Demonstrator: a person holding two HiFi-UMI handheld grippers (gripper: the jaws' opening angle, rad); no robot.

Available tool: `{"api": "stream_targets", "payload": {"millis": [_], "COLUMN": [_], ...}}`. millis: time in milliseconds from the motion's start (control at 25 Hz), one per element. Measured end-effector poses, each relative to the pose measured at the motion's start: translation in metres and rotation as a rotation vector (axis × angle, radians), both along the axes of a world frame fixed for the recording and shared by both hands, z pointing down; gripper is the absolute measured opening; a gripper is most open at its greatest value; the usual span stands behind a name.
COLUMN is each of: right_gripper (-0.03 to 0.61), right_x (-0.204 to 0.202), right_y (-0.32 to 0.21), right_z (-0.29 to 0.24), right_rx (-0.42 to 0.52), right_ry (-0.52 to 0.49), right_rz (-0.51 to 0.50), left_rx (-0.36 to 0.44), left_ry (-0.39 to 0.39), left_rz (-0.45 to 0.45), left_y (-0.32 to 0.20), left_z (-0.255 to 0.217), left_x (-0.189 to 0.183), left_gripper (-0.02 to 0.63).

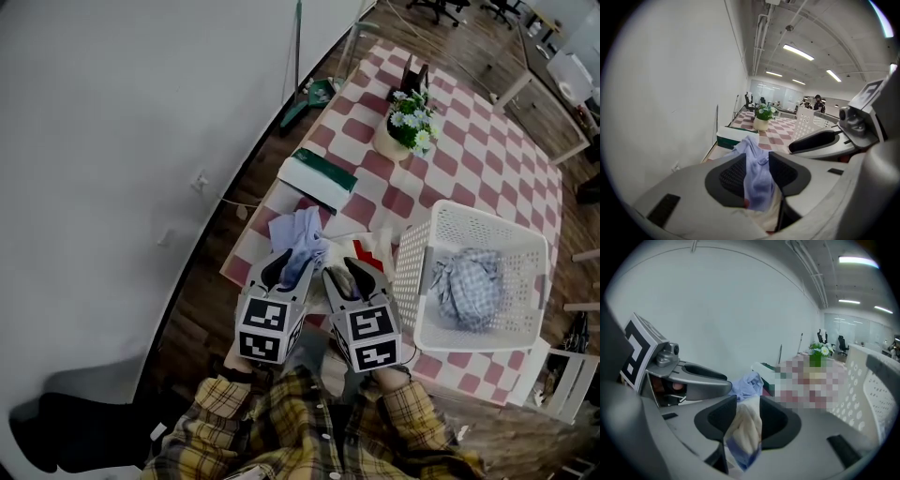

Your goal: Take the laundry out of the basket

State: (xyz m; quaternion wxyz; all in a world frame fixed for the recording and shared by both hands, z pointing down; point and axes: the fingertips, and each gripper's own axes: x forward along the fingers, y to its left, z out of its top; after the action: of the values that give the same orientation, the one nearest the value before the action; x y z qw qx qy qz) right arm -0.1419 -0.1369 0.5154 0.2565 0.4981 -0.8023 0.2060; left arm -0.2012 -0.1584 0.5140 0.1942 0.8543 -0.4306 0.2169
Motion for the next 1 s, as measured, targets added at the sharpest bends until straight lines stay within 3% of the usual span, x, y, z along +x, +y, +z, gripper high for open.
{"api": "stream_targets", "payload": {"millis": [280,520,760,1000], "right_gripper": [0.176,0.176,0.163,0.101], "right_x": [-0.006,0.011,0.078,0.169], "right_y": [0.005,0.018,0.031,0.056], "right_z": [-0.065,-0.138,-0.19,-0.221], "right_rx": [0.094,0.24,0.363,0.456], "right_ry": [-0.144,-0.242,-0.277,-0.284], "right_rz": [-0.028,-0.051,-0.01,0.065], "left_rx": [0.075,0.159,0.264,0.335], "left_ry": [0.077,0.156,0.207,0.257], "left_rz": [-0.038,-0.043,0.001,0.085], "left_y": [0.004,0.013,0.025,0.051], "left_z": [-0.059,-0.123,-0.177,-0.216], "left_x": [0.004,0.02,0.078,0.169], "left_gripper": [0.192,0.192,0.192,0.147]}}
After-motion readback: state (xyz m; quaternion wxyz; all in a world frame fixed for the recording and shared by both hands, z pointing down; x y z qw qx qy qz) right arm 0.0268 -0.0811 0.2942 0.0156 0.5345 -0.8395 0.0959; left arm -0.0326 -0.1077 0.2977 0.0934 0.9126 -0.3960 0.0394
